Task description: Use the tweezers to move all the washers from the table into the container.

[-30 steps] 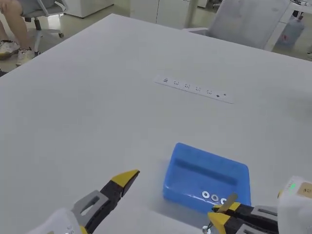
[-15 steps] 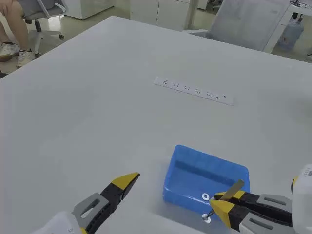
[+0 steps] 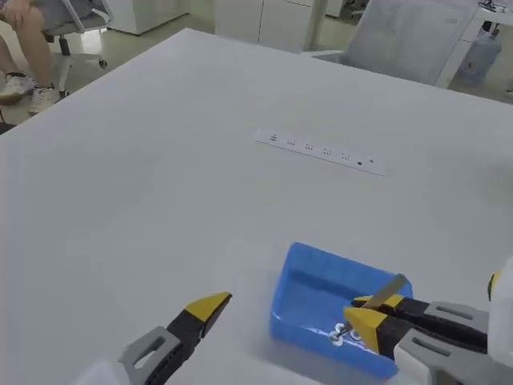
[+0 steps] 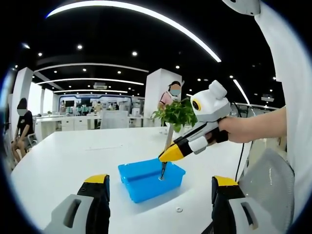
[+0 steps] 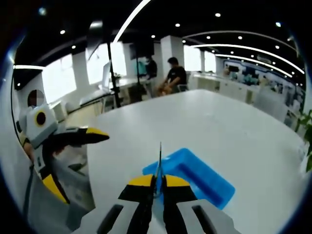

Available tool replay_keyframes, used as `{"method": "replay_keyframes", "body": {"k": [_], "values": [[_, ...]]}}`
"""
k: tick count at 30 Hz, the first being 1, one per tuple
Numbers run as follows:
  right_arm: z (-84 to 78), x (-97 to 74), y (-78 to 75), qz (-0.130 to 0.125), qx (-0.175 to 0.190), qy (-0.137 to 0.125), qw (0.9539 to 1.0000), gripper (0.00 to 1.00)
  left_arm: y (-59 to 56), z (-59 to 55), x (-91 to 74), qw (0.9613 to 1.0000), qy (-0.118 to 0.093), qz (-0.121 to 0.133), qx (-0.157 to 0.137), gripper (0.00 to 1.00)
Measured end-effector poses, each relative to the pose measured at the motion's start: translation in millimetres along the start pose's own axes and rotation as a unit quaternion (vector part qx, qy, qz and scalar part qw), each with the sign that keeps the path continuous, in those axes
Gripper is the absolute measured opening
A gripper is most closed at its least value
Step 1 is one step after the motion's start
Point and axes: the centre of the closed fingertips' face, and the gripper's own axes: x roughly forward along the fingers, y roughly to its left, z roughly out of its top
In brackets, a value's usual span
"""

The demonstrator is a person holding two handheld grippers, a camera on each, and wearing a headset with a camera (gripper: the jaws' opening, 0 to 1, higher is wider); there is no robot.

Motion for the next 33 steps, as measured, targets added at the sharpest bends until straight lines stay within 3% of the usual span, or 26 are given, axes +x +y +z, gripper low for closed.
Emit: {"method": "replay_keyframes", "body": {"k": [14,22,33], "values": [[9.6,1.5,-24.5,-0.024,0.002,-0.016,0.9996,0.03,-1.5,-3.0,1.4,0.9999,0.009,-0.005,0.002,0.87],[12.6,6.5,-28.9,-0.03,0.013,-0.026,0.9991,0.03,-3.1,-4.4,1.9,0.9998,0.015,-0.009,0.002,0.87],[18.0,11.5,-32.2,-0.025,0.001,-0.029,0.9993,0.03,0.0,-3.9,0.4,0.9999,0.014,0.002,-0.002,0.87]]}}
